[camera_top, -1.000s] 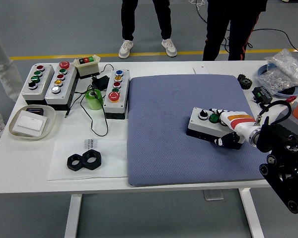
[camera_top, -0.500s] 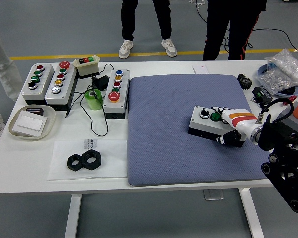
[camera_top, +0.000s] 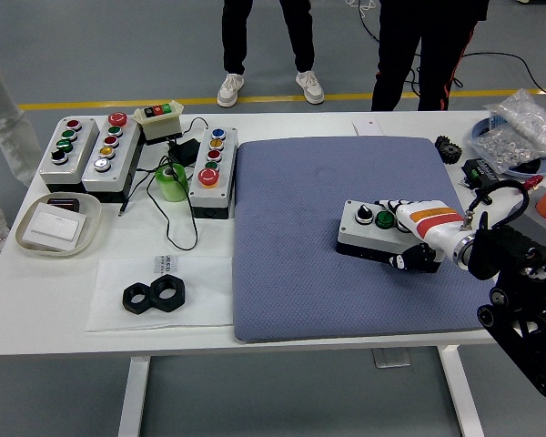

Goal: Pick up the button,place it on the desk,press the button,press the button

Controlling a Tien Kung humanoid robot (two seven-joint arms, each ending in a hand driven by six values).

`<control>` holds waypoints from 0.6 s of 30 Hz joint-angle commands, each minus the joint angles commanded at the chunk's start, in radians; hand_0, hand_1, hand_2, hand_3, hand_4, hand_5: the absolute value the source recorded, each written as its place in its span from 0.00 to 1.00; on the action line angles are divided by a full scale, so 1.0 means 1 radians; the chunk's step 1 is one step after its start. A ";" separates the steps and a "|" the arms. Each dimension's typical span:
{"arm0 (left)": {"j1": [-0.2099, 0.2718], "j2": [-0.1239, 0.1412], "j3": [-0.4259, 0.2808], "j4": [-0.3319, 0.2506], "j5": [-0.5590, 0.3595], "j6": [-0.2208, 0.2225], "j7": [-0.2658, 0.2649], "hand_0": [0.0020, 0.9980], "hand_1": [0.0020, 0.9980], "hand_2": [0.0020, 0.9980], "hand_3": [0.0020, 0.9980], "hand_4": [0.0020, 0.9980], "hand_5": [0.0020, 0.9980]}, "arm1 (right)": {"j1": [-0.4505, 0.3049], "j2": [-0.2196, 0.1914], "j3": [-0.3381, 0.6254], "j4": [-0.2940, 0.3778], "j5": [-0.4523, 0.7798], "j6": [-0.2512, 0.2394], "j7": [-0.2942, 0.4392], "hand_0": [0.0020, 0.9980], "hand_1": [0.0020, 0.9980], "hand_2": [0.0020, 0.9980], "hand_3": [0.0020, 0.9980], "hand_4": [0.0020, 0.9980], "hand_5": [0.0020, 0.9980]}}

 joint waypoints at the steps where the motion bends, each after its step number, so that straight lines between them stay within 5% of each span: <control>1: 0.000 0.000 -0.001 0.000 0.001 0.000 0.000 0.74 0.91 0.99 0.95 0.61 1.00 | 0.000 -0.003 -0.005 0.006 0.000 0.000 0.001 0.36 0.35 0.36 0.55 0.41 0.00; 18: -0.003 0.001 -0.005 0.000 0.000 0.000 -0.001 0.74 0.91 0.99 0.95 0.61 1.00 | -0.012 -0.065 -0.141 0.121 0.000 0.023 0.031 0.35 0.35 0.35 0.55 0.42 0.00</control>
